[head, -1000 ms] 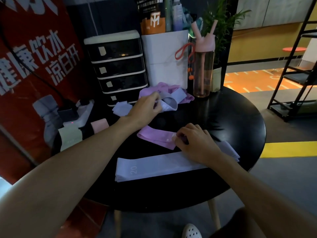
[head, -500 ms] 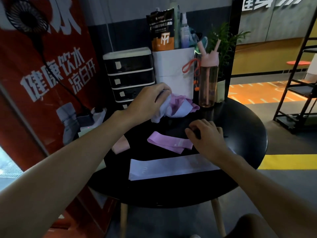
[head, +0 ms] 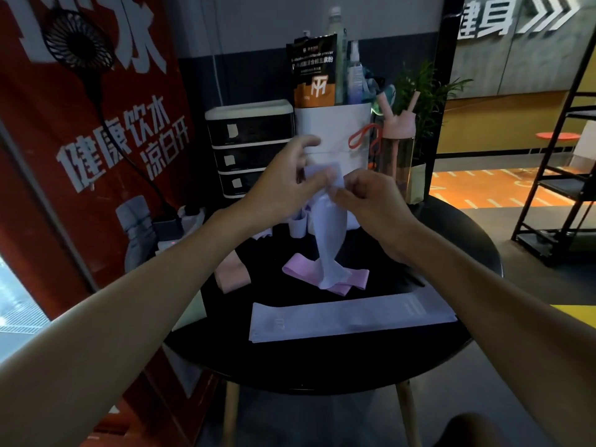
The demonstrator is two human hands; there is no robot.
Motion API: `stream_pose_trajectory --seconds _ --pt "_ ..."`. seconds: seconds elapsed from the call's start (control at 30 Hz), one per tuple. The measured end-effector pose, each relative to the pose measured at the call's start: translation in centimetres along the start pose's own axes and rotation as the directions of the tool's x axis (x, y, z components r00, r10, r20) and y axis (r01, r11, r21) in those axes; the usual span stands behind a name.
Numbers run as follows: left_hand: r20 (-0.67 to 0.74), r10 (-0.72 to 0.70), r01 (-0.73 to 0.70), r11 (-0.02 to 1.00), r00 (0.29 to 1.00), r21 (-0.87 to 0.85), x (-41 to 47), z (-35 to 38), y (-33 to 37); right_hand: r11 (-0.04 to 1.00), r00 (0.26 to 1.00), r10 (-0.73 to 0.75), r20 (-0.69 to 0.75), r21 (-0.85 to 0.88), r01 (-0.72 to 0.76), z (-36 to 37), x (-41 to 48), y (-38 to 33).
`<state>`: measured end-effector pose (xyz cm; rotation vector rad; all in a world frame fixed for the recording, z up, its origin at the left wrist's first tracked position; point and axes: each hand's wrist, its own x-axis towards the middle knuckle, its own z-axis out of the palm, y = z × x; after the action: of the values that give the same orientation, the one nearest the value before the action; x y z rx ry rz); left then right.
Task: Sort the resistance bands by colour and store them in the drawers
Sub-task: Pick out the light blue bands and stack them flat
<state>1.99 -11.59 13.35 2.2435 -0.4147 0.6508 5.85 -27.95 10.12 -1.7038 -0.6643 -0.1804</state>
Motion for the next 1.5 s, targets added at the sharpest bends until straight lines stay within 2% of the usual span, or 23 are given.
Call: stream_pose_trajectory --seconds 0.1,0.17,0.3,0.43,0.7,0.9,1.17,1.27,1.5 --pt "0.057 -0.242 0.249 0.931 0.969 -0.267 -1.1 0.6 -0.7 0.999 0.994 0.022 -0.109 0.038 -0.018 0.1 0.6 -0.4" --pt "0.133 -0.294 0.322 0.882 0.947 -0.343 -1.9 1.3 -1.5 0.995 0.988 0.038 -0.151 0.102 -0.023 0.0 0.9 -0.7" --pt "0.200 -0.239 0.296 0.894 0.950 -0.337 -3.2 2.8 -3.0 0.994 0.977 0.028 -0.213 0.111 -0.004 -0.2 1.1 -1.3" --pt "0.251 -0.257 0.335 0.874 0.933 -0.352 -4.2 3.4 -4.3 0.963 0.945 0.100 -0.310 0.269 -0.014 -1.1 1.0 -1.1" --pt "0.206 -0.287 0.347 0.852 0.936 -0.392 -4.8 2.1 -4.4 0.911 0.895 0.262 -0.360 0.397 -0.107 -3.7 -1.0 2.2" --pt "0.338 -0.249 0.365 0.866 0.907 -0.342 -5.1 1.1 -4.1 0.924 0.858 0.315 -0.405 0.339 -0.179 -5.0 -3.1 4.8" --pt "0.501 -0.311 0.458 0.866 0.808 -0.200 -6.0 0.6 -4.4 0.949 0.850 0.307 -0.427 0.201 -0.242 -6.5 -5.6 7.6" --pt "0.505 -0.349 0.467 0.875 0.789 -0.125 -6.5 0.6 -4.6 0.971 0.872 0.233 -0.430 0.054 -0.233 -6.9 -6.8 8.0" --pt "0.538 -0.370 0.475 0.878 0.757 -0.064 -8.0 -0.1 -5.6 0.956 0.946 0.122 -0.302 -0.220 -0.194 -7.7 -9.0 9.4"
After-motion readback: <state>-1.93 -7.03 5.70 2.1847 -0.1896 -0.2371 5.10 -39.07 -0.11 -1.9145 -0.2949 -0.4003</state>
